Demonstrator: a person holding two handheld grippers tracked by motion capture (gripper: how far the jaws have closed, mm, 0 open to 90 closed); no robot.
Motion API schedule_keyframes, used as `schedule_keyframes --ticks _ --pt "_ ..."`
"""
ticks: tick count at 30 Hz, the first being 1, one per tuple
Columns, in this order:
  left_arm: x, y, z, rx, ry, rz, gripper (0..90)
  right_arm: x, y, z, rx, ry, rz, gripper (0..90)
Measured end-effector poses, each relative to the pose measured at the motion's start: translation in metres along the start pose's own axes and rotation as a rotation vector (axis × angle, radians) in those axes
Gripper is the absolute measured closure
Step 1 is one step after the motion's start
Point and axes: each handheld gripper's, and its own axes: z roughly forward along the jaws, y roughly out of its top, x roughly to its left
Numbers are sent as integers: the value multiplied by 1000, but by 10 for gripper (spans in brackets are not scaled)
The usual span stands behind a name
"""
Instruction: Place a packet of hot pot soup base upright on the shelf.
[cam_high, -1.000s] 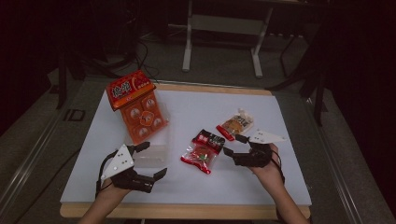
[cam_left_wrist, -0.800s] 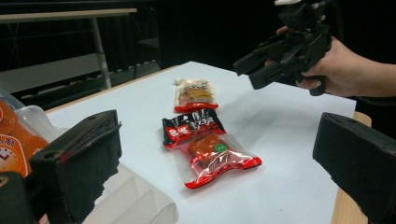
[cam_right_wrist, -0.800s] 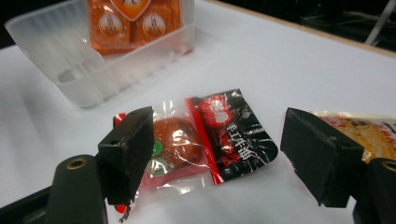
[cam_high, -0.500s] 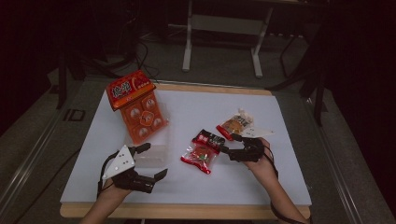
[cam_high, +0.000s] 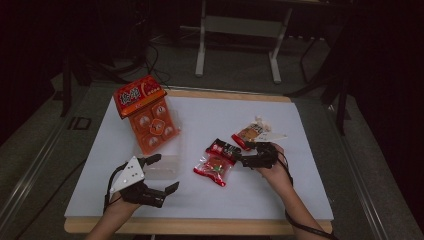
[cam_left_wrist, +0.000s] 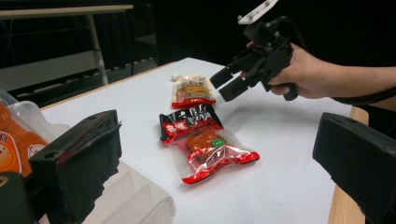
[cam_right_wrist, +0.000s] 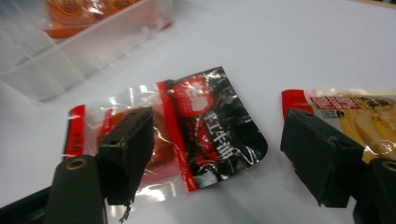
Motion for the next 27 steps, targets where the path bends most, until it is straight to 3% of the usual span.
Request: schedule_keyframes --ticks 13,27 --pt "-1 -1 1 6 -3 10 15 -20 -5 21 53 4 56 257" --pt "-1 -2 2 12 -8 6 15 -23 -11 38 95 43 86 275"
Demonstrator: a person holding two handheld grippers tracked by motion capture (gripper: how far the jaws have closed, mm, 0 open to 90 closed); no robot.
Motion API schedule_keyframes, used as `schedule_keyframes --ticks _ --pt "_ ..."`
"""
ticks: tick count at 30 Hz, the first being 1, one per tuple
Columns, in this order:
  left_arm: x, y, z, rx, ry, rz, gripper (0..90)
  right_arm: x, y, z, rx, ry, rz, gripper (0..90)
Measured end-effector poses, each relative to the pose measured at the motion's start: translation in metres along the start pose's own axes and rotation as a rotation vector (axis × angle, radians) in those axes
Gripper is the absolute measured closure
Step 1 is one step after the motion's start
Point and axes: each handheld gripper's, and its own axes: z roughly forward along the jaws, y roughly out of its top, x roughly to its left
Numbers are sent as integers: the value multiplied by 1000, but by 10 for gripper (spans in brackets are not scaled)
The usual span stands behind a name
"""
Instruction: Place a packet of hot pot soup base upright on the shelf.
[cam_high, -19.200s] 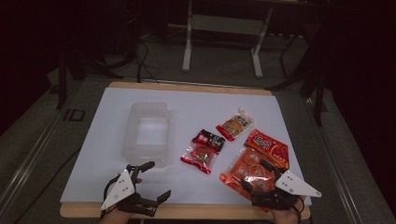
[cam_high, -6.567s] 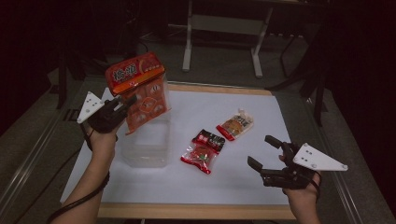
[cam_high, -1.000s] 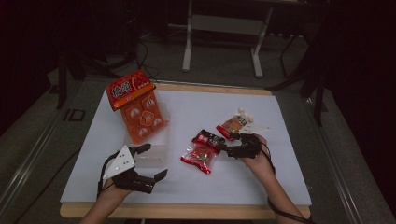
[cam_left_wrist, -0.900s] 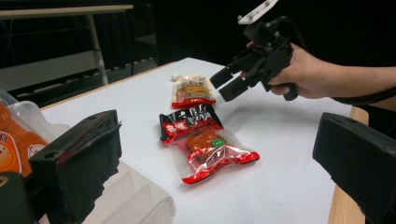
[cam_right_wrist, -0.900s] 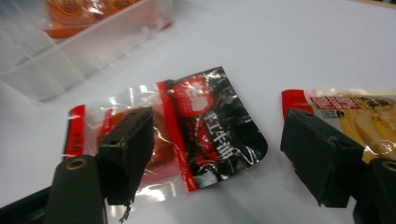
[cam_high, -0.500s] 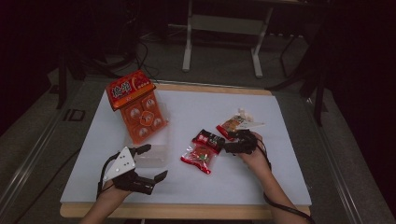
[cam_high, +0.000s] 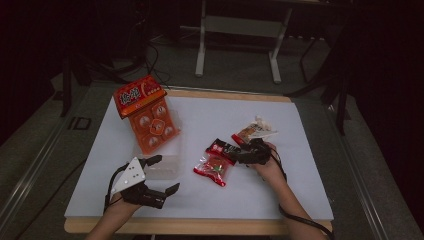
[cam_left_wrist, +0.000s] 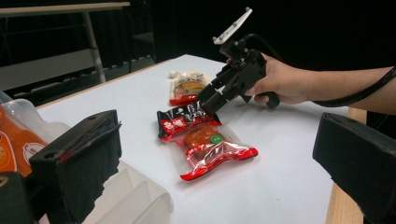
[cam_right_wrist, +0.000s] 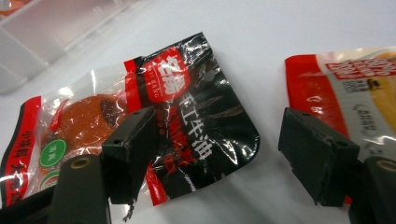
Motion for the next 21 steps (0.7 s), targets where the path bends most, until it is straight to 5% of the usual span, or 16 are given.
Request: schedule_keyframes --ticks 12,21 --pt "0 -1 0 6 -3 0 15 0 -1 6 37 20 14 463" --pt "0 0 0 3 -4 -1 16 0 3 -1 30 5 7 756"
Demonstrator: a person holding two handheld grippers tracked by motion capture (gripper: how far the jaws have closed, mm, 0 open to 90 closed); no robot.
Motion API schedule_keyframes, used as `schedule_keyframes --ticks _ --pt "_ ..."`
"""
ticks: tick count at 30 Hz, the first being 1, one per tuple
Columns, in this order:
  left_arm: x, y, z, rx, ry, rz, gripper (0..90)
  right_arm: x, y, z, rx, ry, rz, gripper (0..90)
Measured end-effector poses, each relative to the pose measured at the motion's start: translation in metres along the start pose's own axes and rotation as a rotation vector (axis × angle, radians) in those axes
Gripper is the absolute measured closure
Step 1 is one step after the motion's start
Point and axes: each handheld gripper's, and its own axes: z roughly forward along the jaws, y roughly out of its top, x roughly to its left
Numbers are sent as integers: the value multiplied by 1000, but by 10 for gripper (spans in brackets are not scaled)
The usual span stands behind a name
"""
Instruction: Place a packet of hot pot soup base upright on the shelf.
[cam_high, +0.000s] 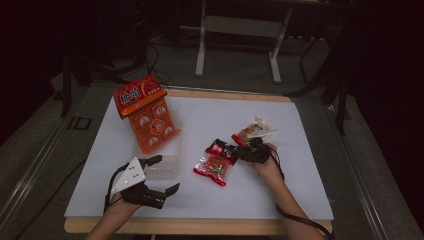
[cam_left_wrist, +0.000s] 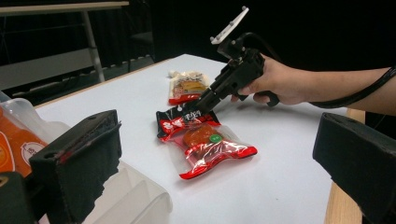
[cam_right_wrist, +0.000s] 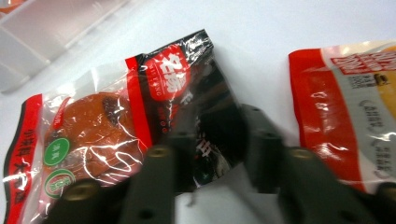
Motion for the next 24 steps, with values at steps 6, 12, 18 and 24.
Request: schedule_keyframes --ticks 6,12,18,24 --pt "-1 0 0 2 -2 3 15 7 2 -2 21 -20 -39 900" --pt "0 0 1 0 -2 2 16 14 7 -8 10 -27 -58 900" --pt "-1 -1 1 -13 -10 5 16 23 14 -18 -21 -18 -72 900" --pt "-1 -1 1 -26 -25 0 16 33 19 -26 -39 -20 -104 900"
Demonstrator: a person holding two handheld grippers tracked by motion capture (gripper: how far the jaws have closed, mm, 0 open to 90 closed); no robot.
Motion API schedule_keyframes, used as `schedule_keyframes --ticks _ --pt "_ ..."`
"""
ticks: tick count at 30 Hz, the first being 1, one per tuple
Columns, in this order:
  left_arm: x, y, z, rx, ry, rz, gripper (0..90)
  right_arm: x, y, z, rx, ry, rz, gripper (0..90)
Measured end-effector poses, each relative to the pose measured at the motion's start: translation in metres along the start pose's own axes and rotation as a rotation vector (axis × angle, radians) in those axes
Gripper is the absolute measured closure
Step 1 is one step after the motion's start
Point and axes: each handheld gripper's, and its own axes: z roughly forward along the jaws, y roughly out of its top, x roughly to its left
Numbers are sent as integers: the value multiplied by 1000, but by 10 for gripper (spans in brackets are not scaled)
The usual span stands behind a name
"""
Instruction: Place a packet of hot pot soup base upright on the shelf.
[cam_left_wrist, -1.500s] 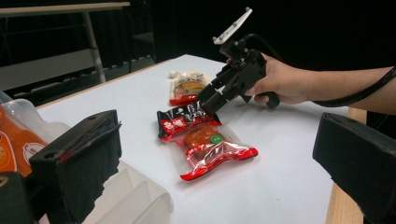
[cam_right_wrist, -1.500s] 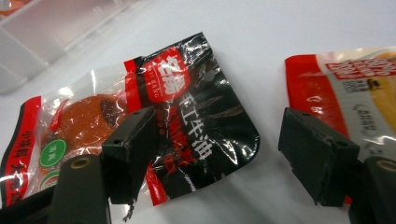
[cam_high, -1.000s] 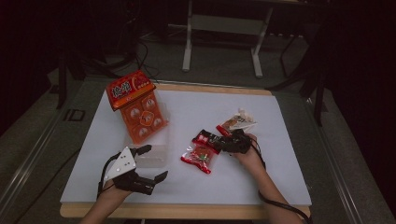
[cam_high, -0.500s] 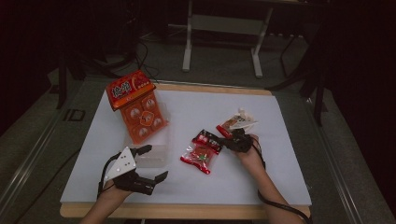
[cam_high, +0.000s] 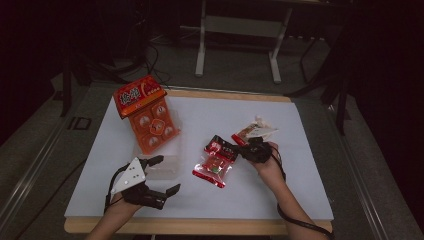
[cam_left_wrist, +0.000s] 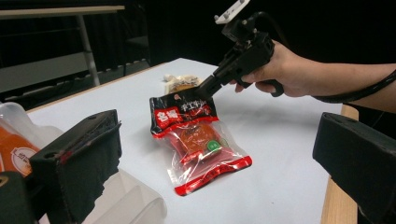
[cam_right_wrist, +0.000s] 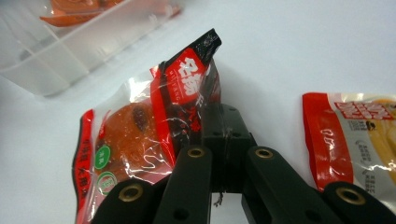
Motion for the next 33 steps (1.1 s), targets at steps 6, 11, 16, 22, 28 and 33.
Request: schedule_keyframes --ticks 6,11,16,22,28,33 --pt "-1 0 0 -4 -8 11 16 9 7 -10 -28 11 -25 900" --pt "-1 1 1 23 -14 3 16 17 13 -16 -48 24 -48 900" --pt "-1 1 1 18 -19 -8 16 27 19 -22 -68 39 -79 900" --pt "-1 2 1 13 -27 -31 16 39 26 -29 -90 65 -112 900" --pt "-1 3 0 11 -46 -37 16 49 31 -34 -106 87 -142 900" --pt "-3 5 2 26 -51 -30 16 61 36 -41 -119 113 -195 900"
